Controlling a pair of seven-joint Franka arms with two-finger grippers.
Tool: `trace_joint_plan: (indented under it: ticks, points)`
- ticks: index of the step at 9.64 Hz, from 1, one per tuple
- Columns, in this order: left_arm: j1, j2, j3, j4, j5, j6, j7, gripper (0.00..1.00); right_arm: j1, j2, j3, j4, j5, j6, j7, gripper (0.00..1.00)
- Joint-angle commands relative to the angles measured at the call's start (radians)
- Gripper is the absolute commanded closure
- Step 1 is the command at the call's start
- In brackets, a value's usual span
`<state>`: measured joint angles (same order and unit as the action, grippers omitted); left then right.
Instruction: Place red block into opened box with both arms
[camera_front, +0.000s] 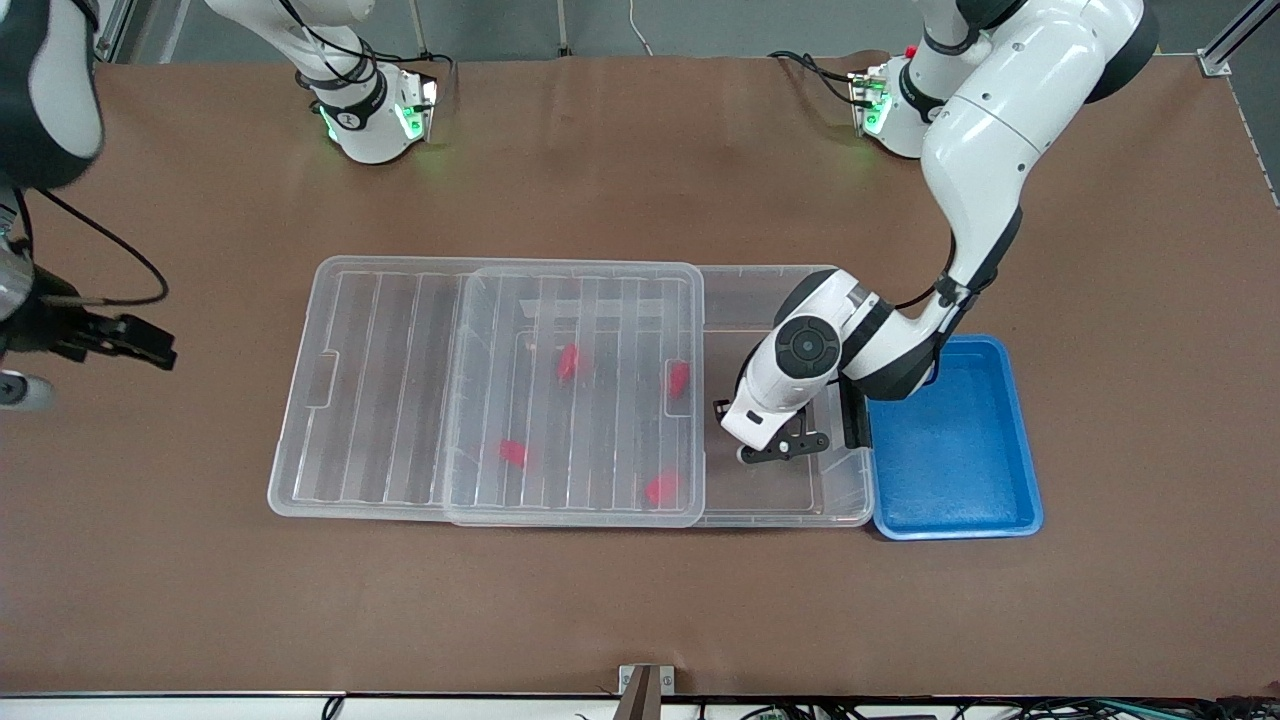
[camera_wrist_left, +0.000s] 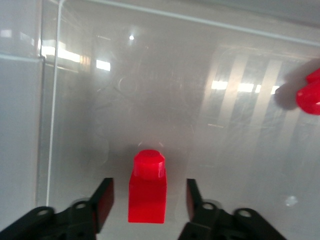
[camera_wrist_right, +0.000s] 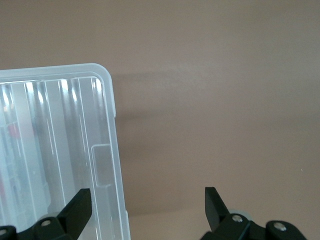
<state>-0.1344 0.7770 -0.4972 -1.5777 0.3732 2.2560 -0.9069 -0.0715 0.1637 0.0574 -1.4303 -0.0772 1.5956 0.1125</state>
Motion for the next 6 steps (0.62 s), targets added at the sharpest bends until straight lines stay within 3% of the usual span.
trace_joint_plan:
  ticks: [1, 2, 4, 6]
  points:
    - [0.012, -0.063, 0.002, -0.010, 0.027, -0.045, 0.008, 0.00, -0.017, -0.107, -0.031, -0.027, 0.060, -0.081, 0.019, 0.00]
    - [0.022, -0.115, 0.002, -0.008, 0.026, -0.059, 0.048, 0.00, -0.051, -0.137, -0.040, -0.030, 0.112, -0.135, 0.007, 0.00]
    - [0.062, -0.204, 0.000, -0.004, 0.015, -0.122, 0.130, 0.00, -0.057, -0.144, -0.094, -0.039, 0.120, -0.169, -0.060, 0.00]
    - [0.067, -0.248, -0.001, 0.071, 0.012, -0.227, 0.166, 0.00, -0.054, -0.138, -0.091, -0.074, 0.117, -0.104, -0.070, 0.00]
